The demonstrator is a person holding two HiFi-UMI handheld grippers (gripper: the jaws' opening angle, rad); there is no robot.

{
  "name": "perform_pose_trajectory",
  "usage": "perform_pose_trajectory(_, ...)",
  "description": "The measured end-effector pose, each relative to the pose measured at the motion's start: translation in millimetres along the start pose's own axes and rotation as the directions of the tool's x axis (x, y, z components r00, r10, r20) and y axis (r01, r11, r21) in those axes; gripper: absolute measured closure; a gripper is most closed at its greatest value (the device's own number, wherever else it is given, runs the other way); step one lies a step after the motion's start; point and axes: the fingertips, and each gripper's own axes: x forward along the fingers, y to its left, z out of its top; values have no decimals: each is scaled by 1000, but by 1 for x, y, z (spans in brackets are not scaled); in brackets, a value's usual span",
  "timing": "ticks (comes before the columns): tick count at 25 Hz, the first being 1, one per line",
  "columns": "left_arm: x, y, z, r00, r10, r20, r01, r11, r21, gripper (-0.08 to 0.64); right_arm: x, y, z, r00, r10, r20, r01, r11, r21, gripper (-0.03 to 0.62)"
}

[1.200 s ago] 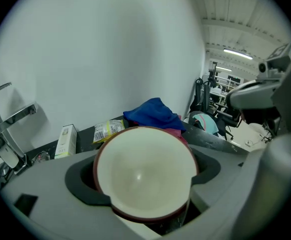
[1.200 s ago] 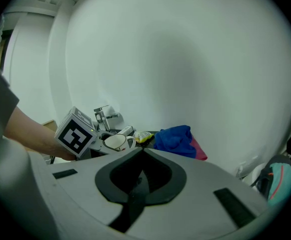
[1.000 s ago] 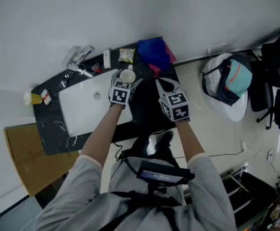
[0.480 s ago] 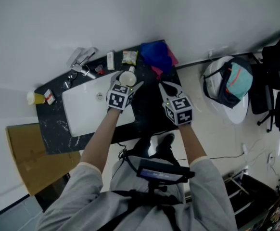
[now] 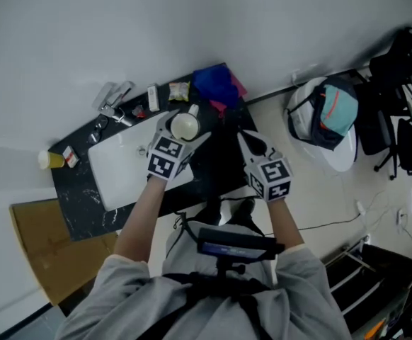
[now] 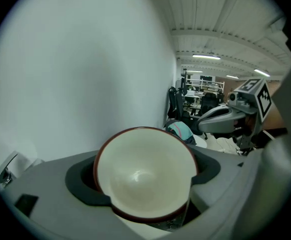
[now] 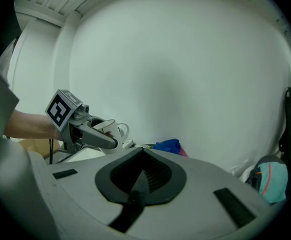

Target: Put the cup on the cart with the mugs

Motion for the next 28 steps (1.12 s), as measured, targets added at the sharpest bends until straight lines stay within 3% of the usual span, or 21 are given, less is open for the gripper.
perform_pose_trajectory(6, 21, -54, 32, 989, -150, 12, 149, 984, 95, 127, -55, -37, -9, 989, -143, 32, 141, 989, 53, 594)
perform_pose_trajectory(11, 45, -127, 55, 958, -287, -8, 283, 941, 186, 127, -134, -79, -36, 945, -325, 36, 318, 939, 131, 594)
perform_pose_trajectory(19, 82, -270, 94, 879, -475, -43, 465, 832, 303, 127, -280, -138, -97, 832, -554, 21, 531, 807, 258, 594)
perform_pose_trajectory(28, 103, -467, 129, 777, -623, -89, 598, 687, 412, 127, -456, -181, -153, 696, -718, 8, 674, 657, 338, 594)
